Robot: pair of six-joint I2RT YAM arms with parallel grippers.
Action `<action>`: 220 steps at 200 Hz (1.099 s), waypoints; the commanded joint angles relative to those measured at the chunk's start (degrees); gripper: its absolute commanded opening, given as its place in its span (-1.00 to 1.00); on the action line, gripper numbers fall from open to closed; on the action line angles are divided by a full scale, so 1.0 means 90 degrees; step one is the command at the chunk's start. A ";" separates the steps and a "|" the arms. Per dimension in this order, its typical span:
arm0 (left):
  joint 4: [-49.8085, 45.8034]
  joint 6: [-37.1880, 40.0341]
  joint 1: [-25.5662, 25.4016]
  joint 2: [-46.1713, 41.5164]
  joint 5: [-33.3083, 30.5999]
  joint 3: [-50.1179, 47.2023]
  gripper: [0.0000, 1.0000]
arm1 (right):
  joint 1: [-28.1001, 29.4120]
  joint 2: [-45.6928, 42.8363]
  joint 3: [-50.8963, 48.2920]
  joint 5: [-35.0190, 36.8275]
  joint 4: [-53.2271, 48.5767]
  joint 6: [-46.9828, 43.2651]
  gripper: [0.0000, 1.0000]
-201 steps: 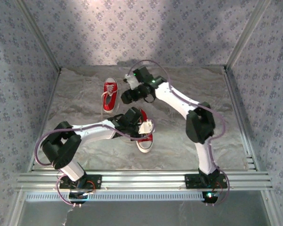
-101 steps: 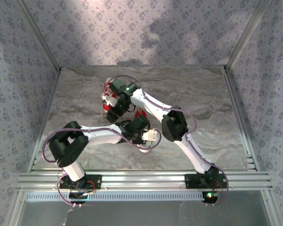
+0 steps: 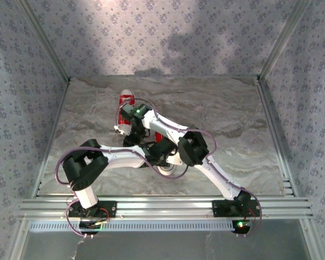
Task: Tie the shoes
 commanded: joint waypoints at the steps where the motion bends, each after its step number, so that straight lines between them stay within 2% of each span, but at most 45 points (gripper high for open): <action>1: -0.0472 0.0111 0.0015 0.0653 -0.0146 -0.0126 -1.00 | 0.0128 0.0205 0.0190 0.0345 -0.0332 -0.0189 0.08; 47: -0.0462 0.0109 0.0005 0.0678 -0.0158 -0.0109 -1.00 | 0.0304 0.0356 0.0156 0.0623 -0.0392 -0.0295 0.05; 61: -0.0472 0.0101 0.0005 0.0682 -0.0154 -0.0097 -1.00 | 0.0380 0.0425 0.0155 0.0992 -0.0393 -0.0324 -0.06; 89: -0.0472 0.0098 0.0005 0.0704 -0.0173 -0.0091 -1.00 | 0.0524 0.0489 0.0059 0.1650 -0.0322 -0.0348 -0.16; 117: -0.0462 0.0099 0.0005 0.0716 -0.0182 -0.0096 -1.00 | 0.0651 0.0524 -0.0030 0.2011 -0.0279 -0.0361 -0.44; 137: -0.0405 0.0098 0.0000 0.0697 -0.0194 -0.0127 -1.00 | 0.0647 0.0422 0.0051 0.1593 -0.0324 -0.0228 -0.80; 152: -0.0329 0.0091 0.0014 0.0635 -0.0166 -0.0182 -1.00 | 0.0599 0.0194 0.0100 0.1241 -0.0336 -0.0075 -1.00; 176: -0.0236 -0.0024 0.0061 0.0385 0.0074 -0.0274 -1.00 | 0.0444 -0.0461 -0.0035 0.0564 -0.0254 0.0245 -1.00; 220: 0.0032 -0.0588 0.0376 -0.0566 0.0738 -0.0501 -1.00 | 0.0133 -0.1772 -0.1002 -0.0084 0.0523 0.0701 -1.00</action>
